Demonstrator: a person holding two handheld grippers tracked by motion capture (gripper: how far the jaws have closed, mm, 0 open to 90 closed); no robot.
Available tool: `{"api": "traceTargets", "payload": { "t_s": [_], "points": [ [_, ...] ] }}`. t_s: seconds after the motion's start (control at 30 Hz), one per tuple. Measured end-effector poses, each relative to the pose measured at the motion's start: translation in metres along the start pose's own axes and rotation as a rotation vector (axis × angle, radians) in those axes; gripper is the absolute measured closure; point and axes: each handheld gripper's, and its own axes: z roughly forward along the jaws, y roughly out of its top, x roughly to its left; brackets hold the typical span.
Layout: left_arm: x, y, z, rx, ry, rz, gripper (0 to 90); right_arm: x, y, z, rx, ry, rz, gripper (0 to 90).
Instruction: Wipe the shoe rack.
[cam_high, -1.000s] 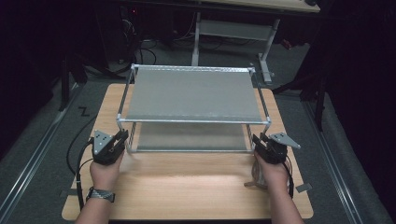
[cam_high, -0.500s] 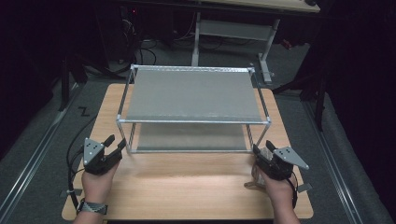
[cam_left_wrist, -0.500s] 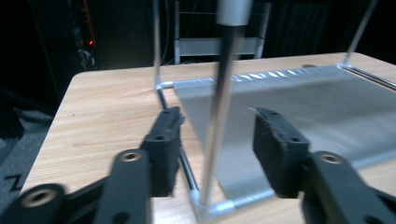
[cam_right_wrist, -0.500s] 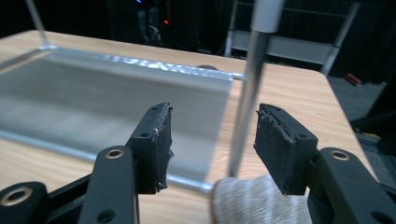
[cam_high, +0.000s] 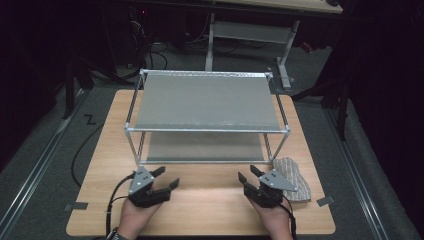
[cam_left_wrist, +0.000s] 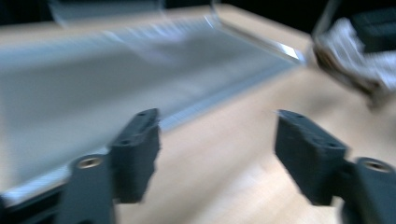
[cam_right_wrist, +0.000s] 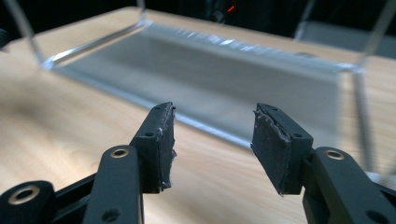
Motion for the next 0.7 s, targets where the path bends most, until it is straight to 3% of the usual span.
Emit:
{"api": "traceTargets", "payload": {
  "t_s": [0.07, 0.1, 0.23, 0.3, 0.37, 0.5, 0.6, 0.7],
  "points": [
    [-0.011, -0.005, 0.011, 0.056, -0.02, 0.045, 24.7, 0.008, -0.001, 0.009, 0.028, 0.018, -0.008, 44.4],
    [-0.019, -0.009, 0.019, 0.115, -0.021, 0.108, 23.2, 0.011, -0.002, 0.012, 0.038, 0.021, -0.011, 42.7],
    [-0.026, -0.017, 0.023, 0.183, 0.016, 0.19, 19.5, 0.022, -0.018, 0.022, 0.085, 0.028, -0.04, 37.5],
    [-0.02, -0.014, 0.018, 0.179, 0.041, 0.183, 19.5, 0.024, -0.027, 0.021, 0.105, 0.037, -0.058, 37.4],
    [-0.009, -0.013, 0.012, 0.159, 0.046, 0.146, 20.0, 0.023, -0.034, 0.02, 0.139, 0.05, -0.083, 37.1],
    [0.002, -0.019, 0.008, 0.178, 0.042, 0.109, 20.6, 0.016, -0.036, 0.022, 0.15, 0.033, -0.04, 36.9],
    [0.003, -0.019, 0.01, 0.169, 0.008, 0.068, 21.6, 0.015, -0.036, 0.021, 0.141, 0.024, -0.038, 36.9],
    [0.001, -0.018, 0.011, 0.166, 0.007, 0.076, 21.9, 0.014, -0.038, 0.02, 0.147, 0.022, -0.034, 36.9]
  ]
}}
